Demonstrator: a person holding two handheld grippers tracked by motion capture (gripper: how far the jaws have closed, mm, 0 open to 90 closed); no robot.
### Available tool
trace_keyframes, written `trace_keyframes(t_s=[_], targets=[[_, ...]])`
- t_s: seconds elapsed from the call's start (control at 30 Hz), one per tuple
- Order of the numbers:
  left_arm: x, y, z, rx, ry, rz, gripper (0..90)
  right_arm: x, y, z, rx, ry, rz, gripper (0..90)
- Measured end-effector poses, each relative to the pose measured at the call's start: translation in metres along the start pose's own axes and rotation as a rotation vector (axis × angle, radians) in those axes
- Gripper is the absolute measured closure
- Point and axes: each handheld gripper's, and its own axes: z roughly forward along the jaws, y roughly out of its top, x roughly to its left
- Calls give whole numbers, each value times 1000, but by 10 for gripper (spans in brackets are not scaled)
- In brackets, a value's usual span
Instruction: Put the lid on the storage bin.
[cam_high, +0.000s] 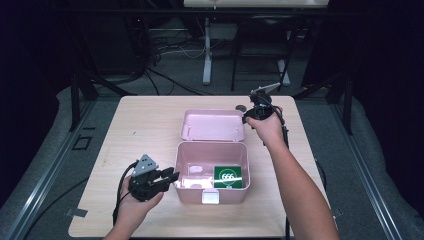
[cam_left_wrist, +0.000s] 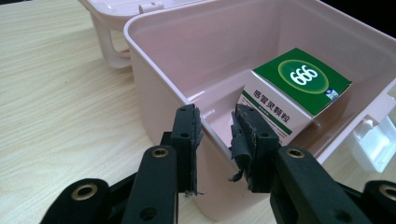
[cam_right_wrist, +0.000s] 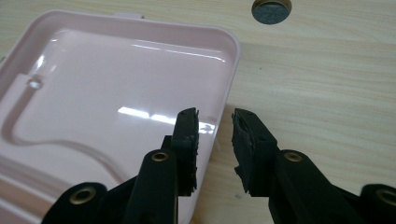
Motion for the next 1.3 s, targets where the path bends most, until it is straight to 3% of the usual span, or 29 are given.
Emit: trace_keyframes(t_s=[0.37, 0.6, 1.0, 1.3], targets=[[-1, -1, 0, -10, 3, 13, 699, 1, 12, 26, 38, -57, 20, 743], [-1, -1, 0, -9, 1, 13, 699, -1, 13, 39, 54, -67, 51, 763], [0, -1, 1, -14, 2, 9, 700, 5, 13, 40, 69, -91, 69, 844], [-1, -1, 1, -15, 7, 7, 702, 6, 14, 34, 32, -86, 75, 857]])
